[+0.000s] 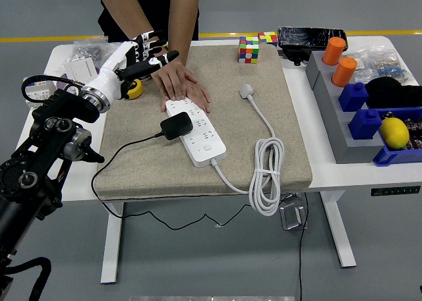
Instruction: Pick up the plug,place it near the board,insert it into the board,press the button
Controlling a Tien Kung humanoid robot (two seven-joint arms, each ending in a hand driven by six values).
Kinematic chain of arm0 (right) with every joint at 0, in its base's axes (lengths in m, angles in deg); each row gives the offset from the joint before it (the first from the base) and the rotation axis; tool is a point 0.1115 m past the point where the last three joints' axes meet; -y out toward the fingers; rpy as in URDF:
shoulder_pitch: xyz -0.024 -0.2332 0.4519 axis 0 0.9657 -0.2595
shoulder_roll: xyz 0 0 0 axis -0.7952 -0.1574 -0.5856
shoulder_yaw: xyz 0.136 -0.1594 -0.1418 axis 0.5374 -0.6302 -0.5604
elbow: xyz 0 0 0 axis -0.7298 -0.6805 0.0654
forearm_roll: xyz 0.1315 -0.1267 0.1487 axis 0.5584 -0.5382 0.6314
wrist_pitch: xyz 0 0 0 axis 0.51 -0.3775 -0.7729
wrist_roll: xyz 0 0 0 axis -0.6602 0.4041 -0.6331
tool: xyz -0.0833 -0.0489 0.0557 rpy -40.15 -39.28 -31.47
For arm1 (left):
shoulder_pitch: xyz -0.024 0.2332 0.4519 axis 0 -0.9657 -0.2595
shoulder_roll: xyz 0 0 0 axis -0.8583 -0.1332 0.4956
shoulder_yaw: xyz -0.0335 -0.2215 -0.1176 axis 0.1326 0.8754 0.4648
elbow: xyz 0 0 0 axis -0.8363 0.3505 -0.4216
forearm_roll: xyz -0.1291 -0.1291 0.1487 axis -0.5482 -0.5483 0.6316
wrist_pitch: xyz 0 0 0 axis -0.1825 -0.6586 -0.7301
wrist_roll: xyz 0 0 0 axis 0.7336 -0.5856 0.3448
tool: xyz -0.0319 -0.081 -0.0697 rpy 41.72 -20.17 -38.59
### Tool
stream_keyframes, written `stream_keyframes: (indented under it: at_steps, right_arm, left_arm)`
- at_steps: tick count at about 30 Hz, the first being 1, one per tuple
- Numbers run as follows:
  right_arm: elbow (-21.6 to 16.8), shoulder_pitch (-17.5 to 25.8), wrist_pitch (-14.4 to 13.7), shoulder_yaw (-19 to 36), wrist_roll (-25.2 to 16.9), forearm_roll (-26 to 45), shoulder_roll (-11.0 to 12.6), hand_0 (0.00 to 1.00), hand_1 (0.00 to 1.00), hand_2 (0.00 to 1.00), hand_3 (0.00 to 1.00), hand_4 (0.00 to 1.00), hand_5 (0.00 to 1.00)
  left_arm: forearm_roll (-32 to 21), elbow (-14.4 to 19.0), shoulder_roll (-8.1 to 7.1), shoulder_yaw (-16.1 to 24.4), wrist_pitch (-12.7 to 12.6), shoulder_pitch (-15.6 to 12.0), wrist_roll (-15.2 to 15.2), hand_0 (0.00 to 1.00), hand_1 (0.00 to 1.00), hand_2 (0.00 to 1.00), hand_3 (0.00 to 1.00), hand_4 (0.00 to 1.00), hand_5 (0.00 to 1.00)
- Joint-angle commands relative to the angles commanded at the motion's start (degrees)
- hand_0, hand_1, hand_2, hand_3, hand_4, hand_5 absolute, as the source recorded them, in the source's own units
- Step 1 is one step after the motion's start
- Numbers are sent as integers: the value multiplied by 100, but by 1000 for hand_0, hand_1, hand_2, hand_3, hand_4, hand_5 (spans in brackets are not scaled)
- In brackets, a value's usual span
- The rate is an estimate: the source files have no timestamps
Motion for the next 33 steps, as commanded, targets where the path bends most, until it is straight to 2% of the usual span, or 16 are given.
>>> stream_keyframes:
  at_steps: [3,4,12,16,19,21,22,25,27,28,33]
  right_arm:
    - [2,6,-2,-6,2,1,-1,998,945,883,918,998,998]
    - [1,6,-2,-7,3,-2,-2,998,945,882,918,998,998]
    - [-4,-32,-6,1,5,-8,1,998,945,882,917,998,998]
    - [-2,-41,-5,-6,6,-2,6,998,945,882,917,998,998]
    - [-3,-46,-5,-7,7,-1,5,998,945,882,917,998,998]
    - [-4,-42,-6,-9,7,-5,6,998,945,882,917,998,998]
    - [-2,-40,-6,-15,8,-3,5,998,945,881,917,998,998]
    - [-1,-37,-7,-20,12,-6,3,998,945,881,917,998,998]
    - [-4,-41,-10,-12,13,-16,3,998,945,881,917,998,998]
    - [-5,-43,-11,-12,14,-19,5,998,945,881,917,998,998]
    - [-10,-57,-14,-7,27,-34,5,998,945,881,917,998,998]
  left_arm:
    - [689,65,-39,-206,76,14,123,950,959,932,950,998,310]
    - [912,70,-45,-267,129,29,152,865,895,877,911,998,251]
    - [2849,-169,-111,-992,734,337,97,849,873,860,910,998,262]
    - [3817,-456,-60,-1254,620,479,-3,855,873,851,899,998,268]
    - [4545,-747,12,-1283,516,549,-59,855,873,851,899,998,268]
    - [4758,-923,48,-1279,499,578,-65,855,873,851,899,998,268]
    - [4797,-996,62,-1281,500,594,-65,835,845,800,852,998,276]
    - [4840,-1224,107,-1283,484,627,-60,835,845,800,852,998,276]
    - [4838,-1280,115,-1305,474,619,-58,835,845,800,852,998,276]
    - [4828,-1287,116,-1317,479,618,-57,806,811,773,826,998,311]
    - [4721,-1361,172,-1383,479,635,-81,806,811,773,826,998,311]
